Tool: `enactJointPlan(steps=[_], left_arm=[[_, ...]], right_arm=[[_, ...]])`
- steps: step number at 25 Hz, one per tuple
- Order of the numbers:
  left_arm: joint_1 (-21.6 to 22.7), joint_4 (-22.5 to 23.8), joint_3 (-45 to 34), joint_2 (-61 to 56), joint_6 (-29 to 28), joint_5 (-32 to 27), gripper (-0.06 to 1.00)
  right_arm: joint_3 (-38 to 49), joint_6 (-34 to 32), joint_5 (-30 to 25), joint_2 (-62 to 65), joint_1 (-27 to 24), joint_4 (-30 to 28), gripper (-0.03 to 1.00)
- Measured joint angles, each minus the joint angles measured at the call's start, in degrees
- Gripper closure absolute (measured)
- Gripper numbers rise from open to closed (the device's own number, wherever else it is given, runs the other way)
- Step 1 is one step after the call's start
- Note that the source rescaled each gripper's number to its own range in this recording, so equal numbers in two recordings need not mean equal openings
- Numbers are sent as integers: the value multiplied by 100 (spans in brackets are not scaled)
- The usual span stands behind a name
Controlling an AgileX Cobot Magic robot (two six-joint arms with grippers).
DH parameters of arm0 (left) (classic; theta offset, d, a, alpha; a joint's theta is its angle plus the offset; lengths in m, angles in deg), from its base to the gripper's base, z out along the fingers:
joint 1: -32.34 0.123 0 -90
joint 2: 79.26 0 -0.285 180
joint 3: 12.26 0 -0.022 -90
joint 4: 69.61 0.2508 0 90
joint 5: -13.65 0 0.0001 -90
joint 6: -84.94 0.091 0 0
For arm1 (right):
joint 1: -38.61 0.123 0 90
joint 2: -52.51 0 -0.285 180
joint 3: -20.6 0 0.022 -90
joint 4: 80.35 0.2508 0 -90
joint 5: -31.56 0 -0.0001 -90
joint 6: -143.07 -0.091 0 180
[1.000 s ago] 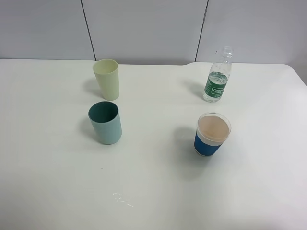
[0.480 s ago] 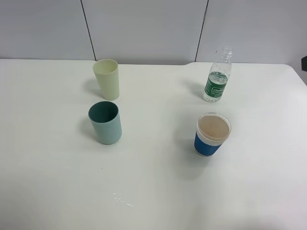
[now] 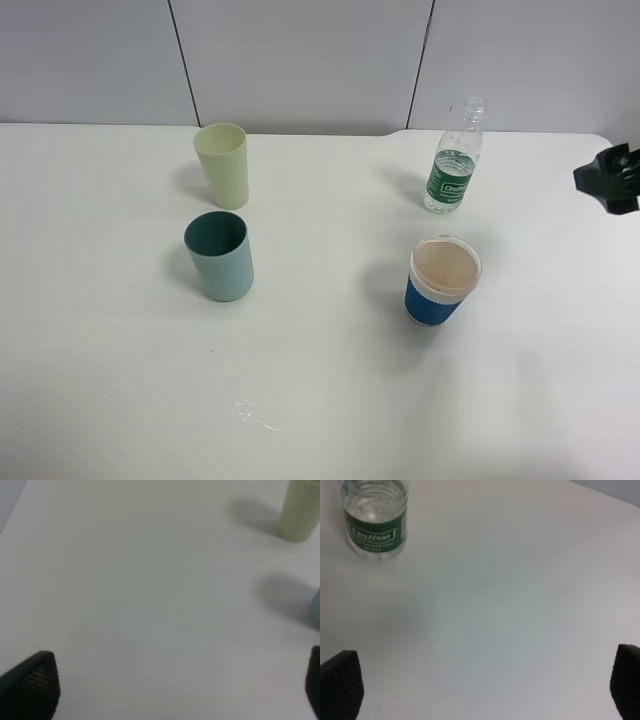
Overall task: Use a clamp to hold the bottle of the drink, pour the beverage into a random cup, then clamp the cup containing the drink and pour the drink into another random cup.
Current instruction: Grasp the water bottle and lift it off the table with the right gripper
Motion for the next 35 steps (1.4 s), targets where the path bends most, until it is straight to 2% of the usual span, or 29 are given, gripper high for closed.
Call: enactJointPlan(steps=[7, 13, 25, 35], left_arm=[[0, 0, 0, 0, -30, 0, -6], [0, 0, 0, 0, -30, 0, -6], [0, 0, 0, 0, -30, 0, -6], [0, 0, 0, 0, -30, 0, -6]], right_arm=[[444, 0, 1067, -608, 0, 0, -3], [462, 0, 1862, -1194, -222, 0, -3], [462, -178, 3600, -2483, -299, -15, -3], [486, -747, 5160, -3552, -310, -688, -3]])
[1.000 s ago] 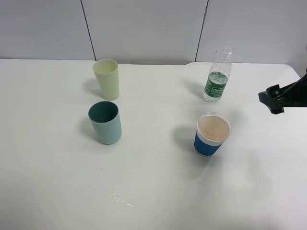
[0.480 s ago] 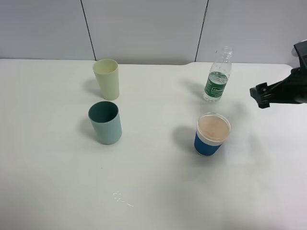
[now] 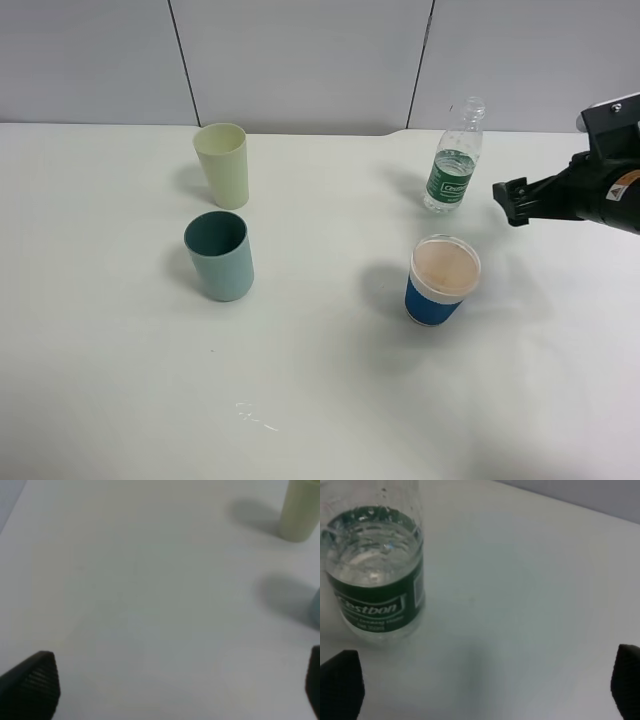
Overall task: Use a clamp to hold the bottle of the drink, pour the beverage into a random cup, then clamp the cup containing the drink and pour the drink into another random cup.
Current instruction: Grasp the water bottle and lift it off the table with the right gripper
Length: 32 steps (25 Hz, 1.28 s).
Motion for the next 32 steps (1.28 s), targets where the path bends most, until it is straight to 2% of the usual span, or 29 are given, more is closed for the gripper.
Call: enactJointPlan(steps=[3, 16, 32], left_arm=[[0, 0, 0, 0, 0, 0, -6], [0, 0, 0, 0, 30, 0, -6], [0, 0, 0, 0, 37, 0, -6]], right_arm=[[0, -195, 481, -291, 0, -339, -3], [0, -377, 2011, -994, -131, -935, -3], [-5, -390, 2331, -1428, -133, -918, -3]])
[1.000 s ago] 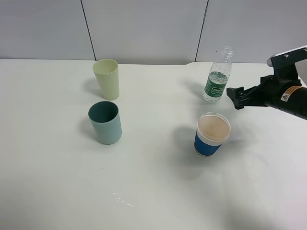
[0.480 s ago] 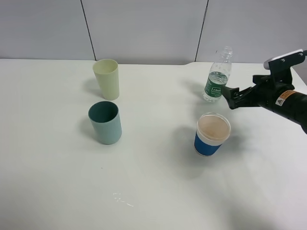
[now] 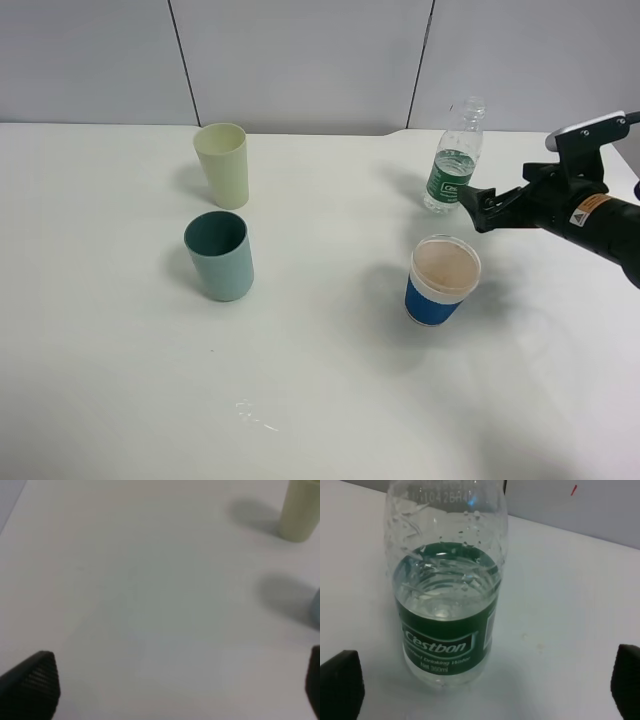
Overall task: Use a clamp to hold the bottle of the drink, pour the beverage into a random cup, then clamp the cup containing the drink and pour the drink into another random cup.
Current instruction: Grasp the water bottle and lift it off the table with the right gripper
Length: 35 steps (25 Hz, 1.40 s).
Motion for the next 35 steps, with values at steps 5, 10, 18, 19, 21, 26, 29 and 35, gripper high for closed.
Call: enactJointPlan(steps=[5, 10, 18, 19, 21, 26, 29, 35], left_arm=[[0, 0, 0, 0, 0, 0, -6], [0, 0, 0, 0, -5, 0, -6], [0, 0, 0, 0, -5, 0, -6], [0, 0, 0, 0, -5, 0, -6], [0, 0, 0, 0, -5, 0, -6], [0, 0, 0, 0, -5, 0, -6], [0, 0, 0, 0, -5, 0, -6], [0, 0, 0, 0, -5, 0, -6]], right_arm=[[-5, 30, 318, -505, 0, -5, -3], [-5, 191, 637, -748, 0, 73, -3], [-30, 728, 1170, -1073, 0, 160, -3], [-71, 781, 1170, -1141, 0, 173, -3], [-162, 829, 1165, -1210, 0, 179, -3], [-335, 840, 1171, -1231, 0, 236, -3], [-484, 840, 1171, -1310, 0, 238, -3], [-698, 835, 1169, -1438, 0, 170, -3]])
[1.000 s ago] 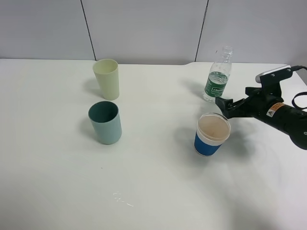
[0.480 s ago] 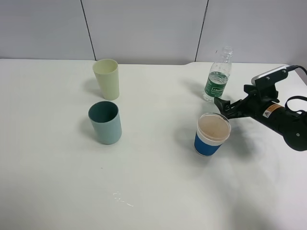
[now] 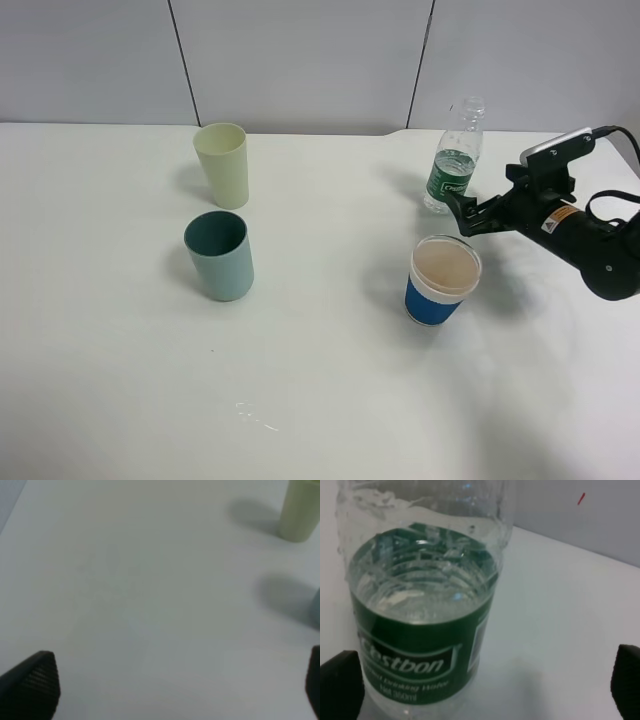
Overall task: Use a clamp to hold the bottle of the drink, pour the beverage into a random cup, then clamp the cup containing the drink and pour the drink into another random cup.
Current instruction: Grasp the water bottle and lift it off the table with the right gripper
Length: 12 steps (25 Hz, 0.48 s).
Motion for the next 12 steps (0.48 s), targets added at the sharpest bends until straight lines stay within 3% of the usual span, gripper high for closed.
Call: enactJointPlan(steps=[12], left_arm=[[0, 0, 0, 0, 0, 0, -6]], right_arm=[[-302, -16, -1, -327, 196, -190, -3]])
